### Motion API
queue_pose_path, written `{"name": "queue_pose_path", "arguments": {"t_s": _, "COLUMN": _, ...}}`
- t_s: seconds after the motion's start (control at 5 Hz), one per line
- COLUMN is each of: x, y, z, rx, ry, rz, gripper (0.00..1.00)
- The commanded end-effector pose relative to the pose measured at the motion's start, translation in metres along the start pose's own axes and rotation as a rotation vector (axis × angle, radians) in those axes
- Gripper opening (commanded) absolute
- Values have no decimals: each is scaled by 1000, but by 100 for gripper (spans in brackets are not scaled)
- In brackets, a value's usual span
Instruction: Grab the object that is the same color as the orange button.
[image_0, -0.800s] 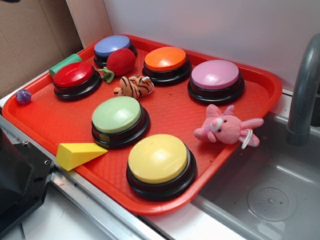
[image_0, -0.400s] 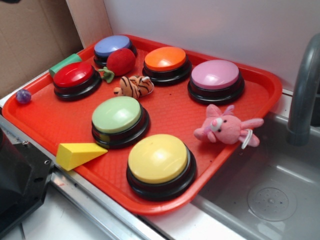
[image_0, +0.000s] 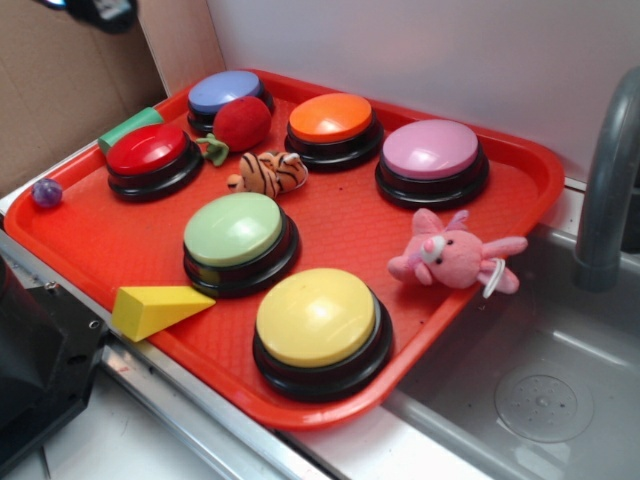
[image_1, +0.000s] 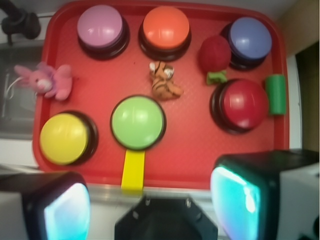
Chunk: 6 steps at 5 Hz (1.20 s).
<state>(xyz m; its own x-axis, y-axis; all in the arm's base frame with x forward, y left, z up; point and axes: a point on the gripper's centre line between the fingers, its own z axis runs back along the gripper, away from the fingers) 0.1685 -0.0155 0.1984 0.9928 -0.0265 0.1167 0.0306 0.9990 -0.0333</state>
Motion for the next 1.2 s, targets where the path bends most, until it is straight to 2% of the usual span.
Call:
{"name": "queue_pose_path", "arguments": {"t_s": 0.0, "x": 37, "y": 12, "z": -51, "rx": 60, "ry": -68, "rz": 52, "gripper": 100}}
{"name": "queue_pose_path", "arguments": {"t_s": 0.2, "x": 52, "y": 21, "z": -87, "rx": 125, "ry": -63, "rz": 72, "gripper": 100}}
{"name": "queue_pose_path", "arguments": {"t_s": 0.6, "x": 77, "y": 36, "z": -146, "rx": 101, "ry": -51, "rz": 89, "gripper": 100}}
{"name": "queue_pose_path", "arguments": {"t_s": 0.8, "x": 80, "y": 42, "z": -163, "rx": 117, "ry": 1, "rz": 89, "gripper": 100}}
{"name": "queue_pose_path", "arguments": {"t_s": 1.0, "x": 81, "y": 39, "z": -174, "rx": 102, "ry": 25, "rz": 65, "gripper": 100}}
